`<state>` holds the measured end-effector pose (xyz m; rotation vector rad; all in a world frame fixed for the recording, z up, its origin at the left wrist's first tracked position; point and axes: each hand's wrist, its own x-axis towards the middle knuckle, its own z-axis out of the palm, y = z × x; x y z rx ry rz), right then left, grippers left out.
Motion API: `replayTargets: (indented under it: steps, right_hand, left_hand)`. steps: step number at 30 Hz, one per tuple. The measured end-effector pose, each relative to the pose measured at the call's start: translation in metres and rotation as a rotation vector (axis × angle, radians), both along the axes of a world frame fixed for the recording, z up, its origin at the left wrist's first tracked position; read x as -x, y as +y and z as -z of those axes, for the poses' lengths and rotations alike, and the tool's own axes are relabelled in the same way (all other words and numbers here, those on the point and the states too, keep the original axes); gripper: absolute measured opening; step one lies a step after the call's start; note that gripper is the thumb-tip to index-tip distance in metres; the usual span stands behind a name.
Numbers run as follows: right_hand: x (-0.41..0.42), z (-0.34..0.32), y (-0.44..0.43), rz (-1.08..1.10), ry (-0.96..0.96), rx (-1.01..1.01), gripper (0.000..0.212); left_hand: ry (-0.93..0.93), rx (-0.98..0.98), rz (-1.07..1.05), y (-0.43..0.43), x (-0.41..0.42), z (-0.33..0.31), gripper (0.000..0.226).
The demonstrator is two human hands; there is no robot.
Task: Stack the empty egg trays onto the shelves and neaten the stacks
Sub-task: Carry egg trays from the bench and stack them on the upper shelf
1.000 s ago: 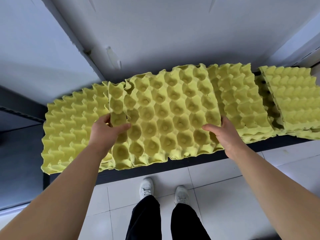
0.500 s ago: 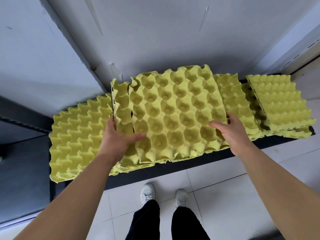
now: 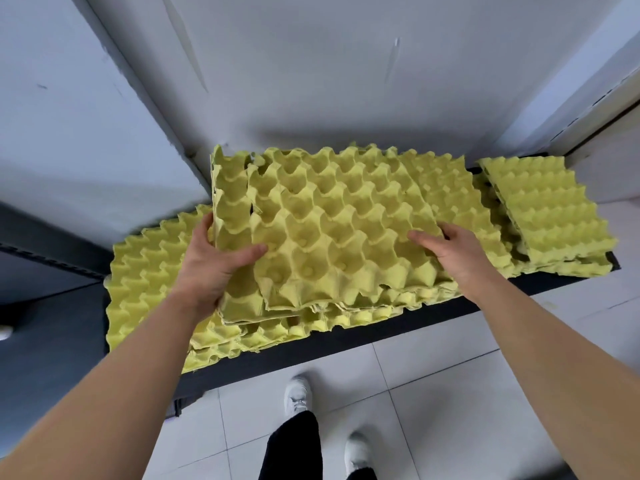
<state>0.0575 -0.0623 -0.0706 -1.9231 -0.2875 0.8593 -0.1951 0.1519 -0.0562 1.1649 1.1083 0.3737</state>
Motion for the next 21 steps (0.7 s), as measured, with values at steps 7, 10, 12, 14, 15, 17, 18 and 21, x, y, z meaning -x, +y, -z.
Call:
replayTargets:
  steps: [7, 10, 12, 14, 15, 17, 18, 21]
  right_hand:
    - [0.008, 0.018, -0.001, -0.083, 0.07, 0.025, 0.094]
    - [0.013, 0.023, 0.001, -0.115, 0.089, 0.043, 0.094]
    - [0.016, 0.029, 0.003, -0.116, 0.109, 0.037, 0.095]
    - [0.016, 0.034, 0.005, -0.097, 0.112, 0.008, 0.084]
    - [0.016, 0.038, 0.006, -0.091, 0.111, -0.007, 0.081]
    - [0.018, 0.042, 0.007, -0.074, 0.117, -0.023, 0.08]
    - [0.019, 0.042, 0.008, -0.066, 0.119, -0.027, 0.082]
    - [0.021, 0.041, 0.009, -0.028, 0.15, -0.077, 0.088]
  left_hand:
    - [0.031, 0.02, -0.062, -0.01, 0.015, 0.002, 0.107]
    - [0.081, 0.009, -0.072, -0.012, 0.021, 0.013, 0.108]
    - [0.098, 0.009, -0.083, -0.013, 0.026, 0.021, 0.111]
    - [0.098, 0.017, -0.085, -0.012, 0.032, 0.03, 0.109]
    - [0.092, 0.032, -0.086, -0.012, 0.036, 0.035, 0.109]
    - [0.124, 0.054, -0.074, -0.01, 0.041, 0.045, 0.112]
    - [0.162, 0.04, -0.051, -0.009, 0.044, 0.05, 0.113]
    - [0.337, -0.079, 0.058, -0.011, 0.044, 0.056, 0.114]
